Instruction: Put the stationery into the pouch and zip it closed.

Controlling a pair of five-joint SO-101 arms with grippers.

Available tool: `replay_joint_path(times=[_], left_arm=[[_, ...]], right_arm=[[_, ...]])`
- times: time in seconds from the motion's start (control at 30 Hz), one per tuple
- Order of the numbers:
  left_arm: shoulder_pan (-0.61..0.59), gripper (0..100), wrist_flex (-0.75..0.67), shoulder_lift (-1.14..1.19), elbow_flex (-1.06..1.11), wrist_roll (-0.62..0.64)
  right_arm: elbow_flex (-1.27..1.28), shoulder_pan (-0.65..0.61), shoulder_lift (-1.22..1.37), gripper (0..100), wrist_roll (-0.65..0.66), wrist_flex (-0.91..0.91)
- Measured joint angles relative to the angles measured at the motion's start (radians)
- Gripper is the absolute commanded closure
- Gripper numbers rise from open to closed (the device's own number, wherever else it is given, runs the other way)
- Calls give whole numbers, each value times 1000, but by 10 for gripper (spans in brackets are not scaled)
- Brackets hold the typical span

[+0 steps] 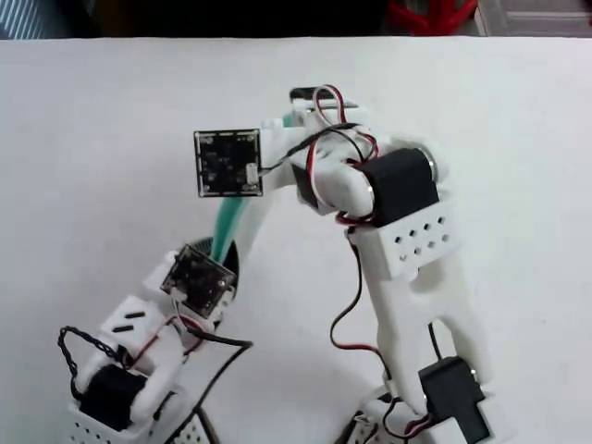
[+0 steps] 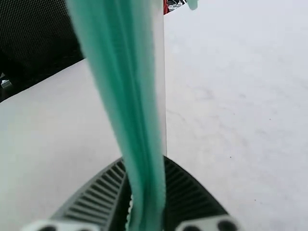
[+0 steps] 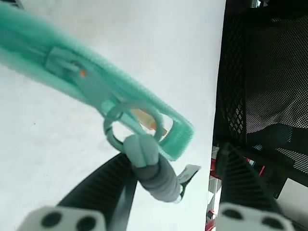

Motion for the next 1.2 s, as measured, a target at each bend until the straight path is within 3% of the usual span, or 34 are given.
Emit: replay_joint_path(times=[0.13,0.3,0.6,0.73,0.87,0.97,1.1,1.2], left_arm=[[2,977,0,0,0,-2],[2,977,0,0,0,-2],[2,977,0,0,0,-2],[0,977,0,0,0,-2],[2,977,0,0,0,-2],[2,977,0,0,0,-2],[2,977,0,0,0,-2],[2,977,0,0,0,-2]], right_arm=[[-2,21,-3,796,12,21],[-2,32,-3,882,41,106],[-2,34,-75,850,41,115],[-2,34,-101,912,41,115],[28,34,-101,839,41,115],[34,34,-101,777,0,115],[35,23,-104,805,-84,115],[37,-3,-143,818,-219,115]])
